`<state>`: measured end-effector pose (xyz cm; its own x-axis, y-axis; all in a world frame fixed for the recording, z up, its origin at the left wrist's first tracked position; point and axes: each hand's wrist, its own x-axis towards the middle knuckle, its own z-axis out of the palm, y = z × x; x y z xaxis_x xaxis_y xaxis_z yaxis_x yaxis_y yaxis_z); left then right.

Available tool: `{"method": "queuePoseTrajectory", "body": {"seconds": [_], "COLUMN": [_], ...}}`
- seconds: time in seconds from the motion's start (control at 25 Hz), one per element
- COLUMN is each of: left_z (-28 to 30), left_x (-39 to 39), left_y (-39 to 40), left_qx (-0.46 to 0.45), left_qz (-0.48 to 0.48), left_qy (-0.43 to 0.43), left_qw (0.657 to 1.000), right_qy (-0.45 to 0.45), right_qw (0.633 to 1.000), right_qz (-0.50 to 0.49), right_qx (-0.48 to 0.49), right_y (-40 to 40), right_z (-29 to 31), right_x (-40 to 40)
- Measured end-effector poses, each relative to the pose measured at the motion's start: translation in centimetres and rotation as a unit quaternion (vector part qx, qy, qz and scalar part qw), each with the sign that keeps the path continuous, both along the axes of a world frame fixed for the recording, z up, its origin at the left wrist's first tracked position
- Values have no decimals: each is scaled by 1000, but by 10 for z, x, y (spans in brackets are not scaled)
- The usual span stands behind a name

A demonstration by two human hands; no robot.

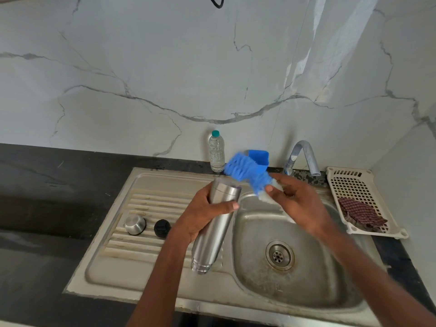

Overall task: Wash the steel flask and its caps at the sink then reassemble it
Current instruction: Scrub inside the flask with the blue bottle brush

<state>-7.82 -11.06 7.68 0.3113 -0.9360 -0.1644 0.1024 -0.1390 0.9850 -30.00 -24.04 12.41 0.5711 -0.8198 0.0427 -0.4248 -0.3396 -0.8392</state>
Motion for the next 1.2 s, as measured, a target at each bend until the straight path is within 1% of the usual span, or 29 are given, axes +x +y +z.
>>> {"method": "queuePoseTrajectory", "body": {"seconds": [0.08,0.16,0.2,0.28,0.36,0.4,0.52,0.6,0.68,0.72,0.84,0.88,0.92,1.0,1.04,1.12,1.2], "left_z": [-5,-11,-12,-9,-13,-14,-17,-11,-9,-10,-14,-15,-14,-15,-19,-27,-32], "left_x": [-1,-2,-3,-6,-6,-5,2,4,9,10,8,7,6,11,14,19,13], "left_y": [-2,-5,-7,-14,-14,-12,-6,-7,-7,-5,0,0,-1,1,4,6,2], "left_qx": [-5,-11,-14,-22,-24,-22,-15,-26,-42,-46,-28,-25,-28,-46,-61,-74,-90], "left_qz": [16,16,9,-1,2,5,12,5,-6,-12,-23,-23,-12,36,61,100,115], "left_qy": [-39,-70,-80,-87,-87,-87,-81,-60,-45,-46,-47,-42,-32,15,46,106,165], "left_qw": [999,997,997,996,996,996,997,998,998,998,998,999,999,998,995,987,975], "right_qy": [80,147,158,130,89,87,148,107,55,48,103,105,96,71,66,72,55], "right_qw": [993,983,982,985,983,981,980,988,987,985,983,983,982,981,982,990,995], "right_qz": [68,73,67,84,117,124,79,77,101,111,83,82,92,108,99,49,14], "right_qx": [-62,-81,-85,-82,-109,-117,-111,-84,-108,-124,-123,-124,-131,-146,-148,-111,-77], "right_y": [-11,-20,-21,-11,4,5,-7,0,12,15,3,3,6,19,22,26,39], "right_z": [15,28,32,31,24,22,18,17,11,8,8,9,10,12,8,1,-8], "right_x": [-11,-14,-10,-1,-3,-7,-9,4,8,5,5,10,18,25,22,18,27]}}
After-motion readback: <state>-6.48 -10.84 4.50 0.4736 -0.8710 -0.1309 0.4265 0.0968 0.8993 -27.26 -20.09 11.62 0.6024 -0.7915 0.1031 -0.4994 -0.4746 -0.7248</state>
